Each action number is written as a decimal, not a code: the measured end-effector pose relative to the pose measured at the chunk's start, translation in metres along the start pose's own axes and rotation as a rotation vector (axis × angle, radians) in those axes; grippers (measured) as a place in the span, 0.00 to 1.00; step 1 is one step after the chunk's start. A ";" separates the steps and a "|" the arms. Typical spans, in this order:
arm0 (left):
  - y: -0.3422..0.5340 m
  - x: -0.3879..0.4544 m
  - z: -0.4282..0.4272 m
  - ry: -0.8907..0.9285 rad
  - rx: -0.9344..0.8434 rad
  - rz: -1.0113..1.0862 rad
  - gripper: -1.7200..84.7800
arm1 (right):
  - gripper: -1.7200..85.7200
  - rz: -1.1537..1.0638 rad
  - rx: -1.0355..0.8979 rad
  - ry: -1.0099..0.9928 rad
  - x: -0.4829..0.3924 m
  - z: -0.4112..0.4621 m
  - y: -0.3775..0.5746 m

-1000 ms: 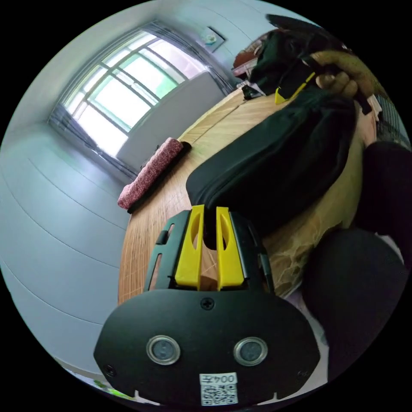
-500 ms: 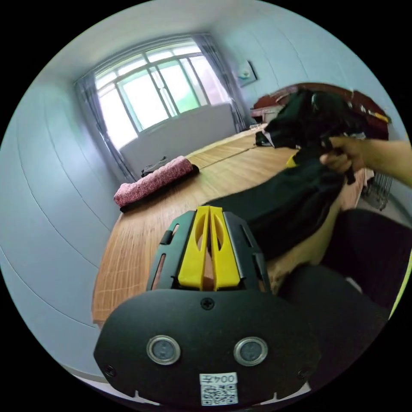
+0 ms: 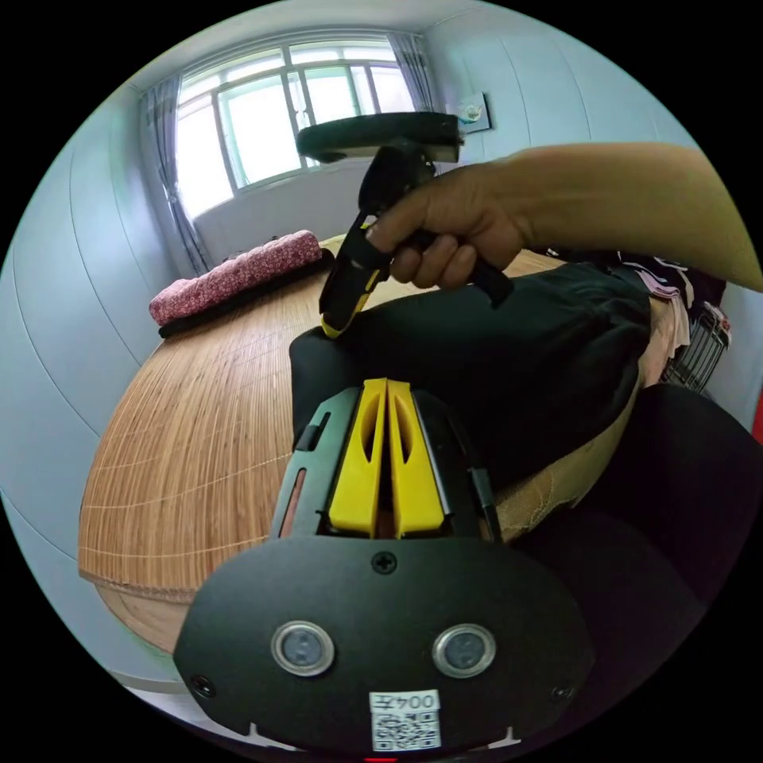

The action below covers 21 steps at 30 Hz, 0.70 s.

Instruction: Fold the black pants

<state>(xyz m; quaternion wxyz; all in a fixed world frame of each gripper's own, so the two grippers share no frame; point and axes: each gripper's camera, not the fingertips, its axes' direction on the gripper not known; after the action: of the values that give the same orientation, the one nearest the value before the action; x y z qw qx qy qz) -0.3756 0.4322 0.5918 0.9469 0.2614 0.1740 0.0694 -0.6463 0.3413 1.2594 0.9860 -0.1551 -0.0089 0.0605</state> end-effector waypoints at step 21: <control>-0.057 -0.007 0.068 -0.001 -0.191 -0.023 0.02 | 0.08 0.591 0.284 -0.002 0.145 -0.089 0.333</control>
<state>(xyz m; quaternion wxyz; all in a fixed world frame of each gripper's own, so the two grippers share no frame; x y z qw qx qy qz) -0.3551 0.3493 0.6191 0.9683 0.1677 0.1691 0.0747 -0.5384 0.6466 1.0718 0.9376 -0.0117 0.0441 0.3447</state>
